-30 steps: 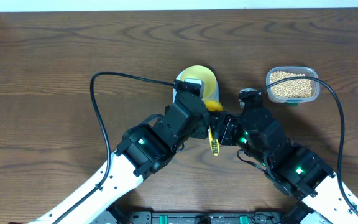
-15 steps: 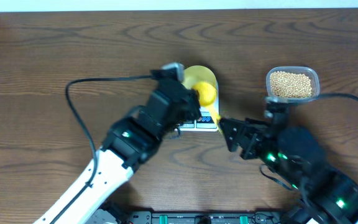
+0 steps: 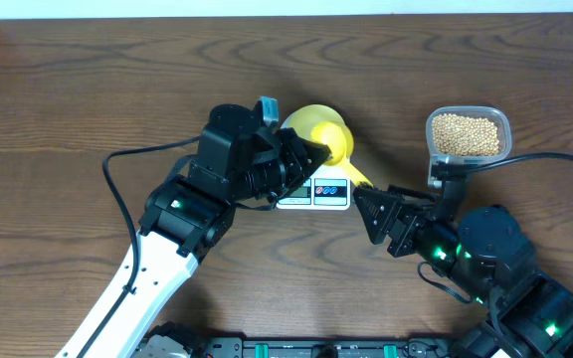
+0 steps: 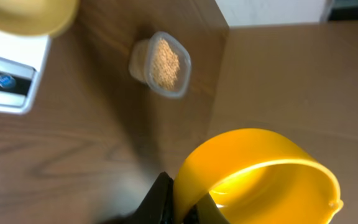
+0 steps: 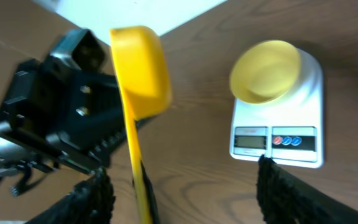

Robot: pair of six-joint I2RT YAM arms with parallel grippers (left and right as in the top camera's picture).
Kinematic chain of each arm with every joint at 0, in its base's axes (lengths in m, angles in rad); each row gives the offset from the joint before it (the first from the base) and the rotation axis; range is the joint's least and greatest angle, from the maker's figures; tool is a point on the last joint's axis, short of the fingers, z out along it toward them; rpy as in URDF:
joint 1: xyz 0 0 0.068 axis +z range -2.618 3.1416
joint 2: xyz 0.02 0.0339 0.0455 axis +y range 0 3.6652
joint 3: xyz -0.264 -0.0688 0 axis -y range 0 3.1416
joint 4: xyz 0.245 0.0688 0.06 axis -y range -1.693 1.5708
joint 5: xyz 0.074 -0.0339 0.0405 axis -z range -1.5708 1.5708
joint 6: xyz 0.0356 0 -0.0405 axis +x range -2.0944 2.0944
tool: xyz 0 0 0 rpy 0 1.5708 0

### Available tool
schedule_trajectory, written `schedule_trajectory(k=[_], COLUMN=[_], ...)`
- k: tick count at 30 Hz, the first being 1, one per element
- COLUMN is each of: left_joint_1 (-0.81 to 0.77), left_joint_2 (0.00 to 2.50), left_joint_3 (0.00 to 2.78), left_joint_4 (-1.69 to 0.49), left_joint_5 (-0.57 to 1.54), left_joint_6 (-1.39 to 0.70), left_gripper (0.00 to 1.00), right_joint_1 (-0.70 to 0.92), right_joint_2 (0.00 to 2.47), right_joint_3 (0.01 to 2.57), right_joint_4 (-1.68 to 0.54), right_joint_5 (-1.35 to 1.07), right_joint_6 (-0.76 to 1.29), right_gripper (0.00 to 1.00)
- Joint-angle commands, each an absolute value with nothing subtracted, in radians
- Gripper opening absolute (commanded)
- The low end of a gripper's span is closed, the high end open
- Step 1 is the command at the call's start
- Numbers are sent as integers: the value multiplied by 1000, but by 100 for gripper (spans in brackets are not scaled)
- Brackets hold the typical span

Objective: Scoop item into bowl and weigh 50g on scale
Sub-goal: 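Open the left gripper and release the scoop to the right gripper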

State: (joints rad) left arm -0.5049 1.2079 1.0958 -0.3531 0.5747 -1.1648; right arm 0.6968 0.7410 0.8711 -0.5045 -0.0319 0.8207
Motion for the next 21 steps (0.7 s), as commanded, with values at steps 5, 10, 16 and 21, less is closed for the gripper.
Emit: schedule_trajectory(k=[5, 10, 16, 21], left_joint_1=[-501, -501, -500, -501], left_joint_2=[1195, 1195, 1195, 1195], left_joint_3=[1110, 1110, 1110, 1110], left_joint_4=[-349, -349, -350, -350], left_joint_5=[666, 665, 654, 643], left_joint_6=[-1214, -1213, -1213, -1209], left_gripper=[7, 7, 7, 7], right_joint_1=[693, 693, 693, 693], right_joint_2=[742, 741, 741, 741], right_joint_3=[889, 889, 889, 889], right_joint_4=[-487, -477, -441, -427], right_joint_5=[-71, -71, -71, -71], right_joint_6=[807, 807, 807, 807], right_gripper=[55, 40, 38, 39])
